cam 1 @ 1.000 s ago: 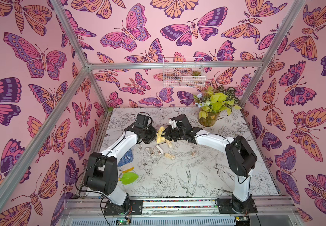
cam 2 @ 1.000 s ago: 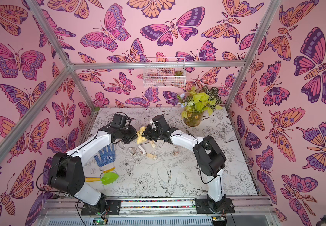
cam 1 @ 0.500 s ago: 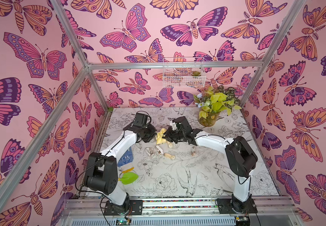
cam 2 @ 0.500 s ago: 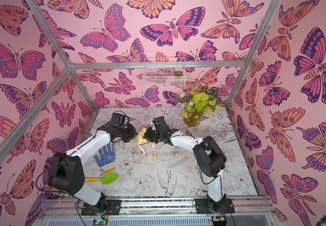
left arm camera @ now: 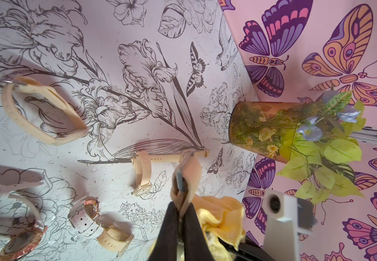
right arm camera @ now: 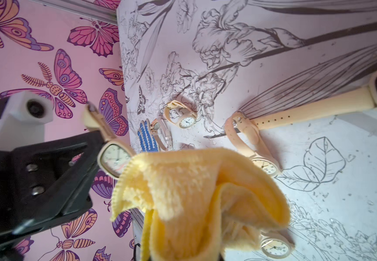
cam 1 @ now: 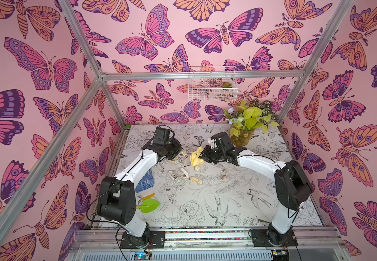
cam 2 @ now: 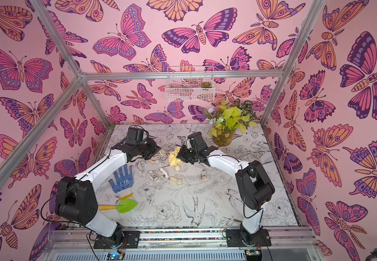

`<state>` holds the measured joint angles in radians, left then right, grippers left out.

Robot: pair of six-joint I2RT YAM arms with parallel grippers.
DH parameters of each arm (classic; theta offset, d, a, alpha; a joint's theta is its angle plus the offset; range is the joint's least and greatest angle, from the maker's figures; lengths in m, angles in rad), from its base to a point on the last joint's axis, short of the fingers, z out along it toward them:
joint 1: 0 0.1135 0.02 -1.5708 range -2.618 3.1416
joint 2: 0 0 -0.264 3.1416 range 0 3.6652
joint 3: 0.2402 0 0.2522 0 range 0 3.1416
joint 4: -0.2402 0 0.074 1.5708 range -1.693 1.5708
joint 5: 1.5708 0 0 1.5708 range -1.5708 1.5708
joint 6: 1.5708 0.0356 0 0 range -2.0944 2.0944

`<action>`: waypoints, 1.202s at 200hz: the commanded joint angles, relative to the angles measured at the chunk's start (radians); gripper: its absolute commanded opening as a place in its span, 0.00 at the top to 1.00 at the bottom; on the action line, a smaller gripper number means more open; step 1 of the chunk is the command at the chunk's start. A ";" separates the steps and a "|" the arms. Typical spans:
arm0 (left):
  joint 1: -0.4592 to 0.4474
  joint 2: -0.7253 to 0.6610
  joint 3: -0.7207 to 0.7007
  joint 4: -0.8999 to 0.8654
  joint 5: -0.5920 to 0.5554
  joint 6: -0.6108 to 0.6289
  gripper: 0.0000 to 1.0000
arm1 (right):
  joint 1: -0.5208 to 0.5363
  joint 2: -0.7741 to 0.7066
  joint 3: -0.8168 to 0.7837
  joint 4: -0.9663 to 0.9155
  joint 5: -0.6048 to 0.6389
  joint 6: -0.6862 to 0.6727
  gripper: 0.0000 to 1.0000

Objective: Wipe the watch dial
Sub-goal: Wipe the dirt from the watch dial.

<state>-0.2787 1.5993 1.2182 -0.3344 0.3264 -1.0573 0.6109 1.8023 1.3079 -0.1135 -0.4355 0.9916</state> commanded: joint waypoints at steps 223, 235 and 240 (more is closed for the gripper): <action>0.002 -0.050 -0.067 0.102 0.040 -0.082 1.00 | -0.004 0.329 0.352 0.015 -0.076 0.032 1.00; 0.005 -0.059 -0.075 0.102 0.041 -0.082 1.00 | -0.028 0.336 0.375 -0.029 -0.075 0.013 1.00; 0.007 -0.063 -0.078 0.101 0.041 -0.082 1.00 | -0.039 0.338 0.379 -0.039 -0.075 0.009 1.00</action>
<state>-0.2607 1.5909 1.1648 -0.2325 0.2844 -1.1320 0.6281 2.1071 1.6333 -0.0944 -0.5644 1.0245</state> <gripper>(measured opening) 0.081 0.119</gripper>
